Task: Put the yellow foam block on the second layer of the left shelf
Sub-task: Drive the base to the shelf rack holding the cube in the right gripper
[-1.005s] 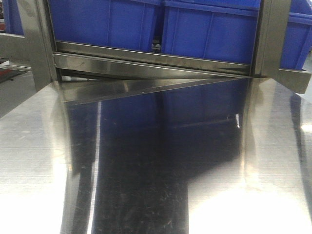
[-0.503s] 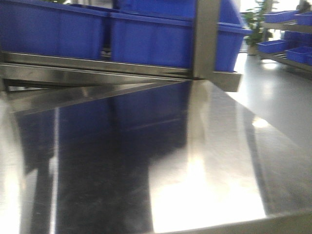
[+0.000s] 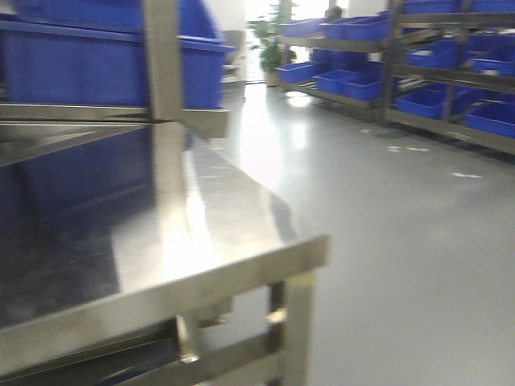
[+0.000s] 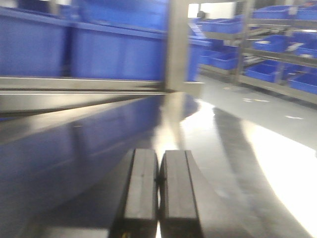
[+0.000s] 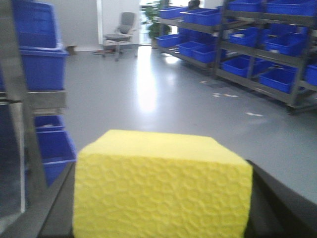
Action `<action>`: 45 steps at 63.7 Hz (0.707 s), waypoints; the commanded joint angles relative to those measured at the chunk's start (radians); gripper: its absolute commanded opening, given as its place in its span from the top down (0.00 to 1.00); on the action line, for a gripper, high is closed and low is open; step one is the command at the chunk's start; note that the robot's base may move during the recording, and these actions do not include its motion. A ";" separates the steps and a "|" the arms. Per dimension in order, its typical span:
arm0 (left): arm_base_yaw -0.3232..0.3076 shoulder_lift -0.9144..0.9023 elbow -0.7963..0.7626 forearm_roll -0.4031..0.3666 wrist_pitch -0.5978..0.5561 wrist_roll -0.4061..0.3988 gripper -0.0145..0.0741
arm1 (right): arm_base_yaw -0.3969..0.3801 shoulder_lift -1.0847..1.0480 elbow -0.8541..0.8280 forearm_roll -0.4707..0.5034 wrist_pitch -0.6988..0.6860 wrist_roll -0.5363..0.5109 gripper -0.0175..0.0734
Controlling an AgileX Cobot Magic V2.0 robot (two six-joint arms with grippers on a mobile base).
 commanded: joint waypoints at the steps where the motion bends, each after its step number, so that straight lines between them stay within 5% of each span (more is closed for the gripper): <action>1: -0.001 0.007 0.026 -0.007 -0.088 -0.004 0.68 | -0.006 0.017 -0.025 -0.022 -0.085 -0.010 0.52; 45: -0.001 0.007 0.026 -0.007 -0.088 -0.004 0.68 | -0.006 0.017 -0.025 -0.022 -0.085 -0.010 0.52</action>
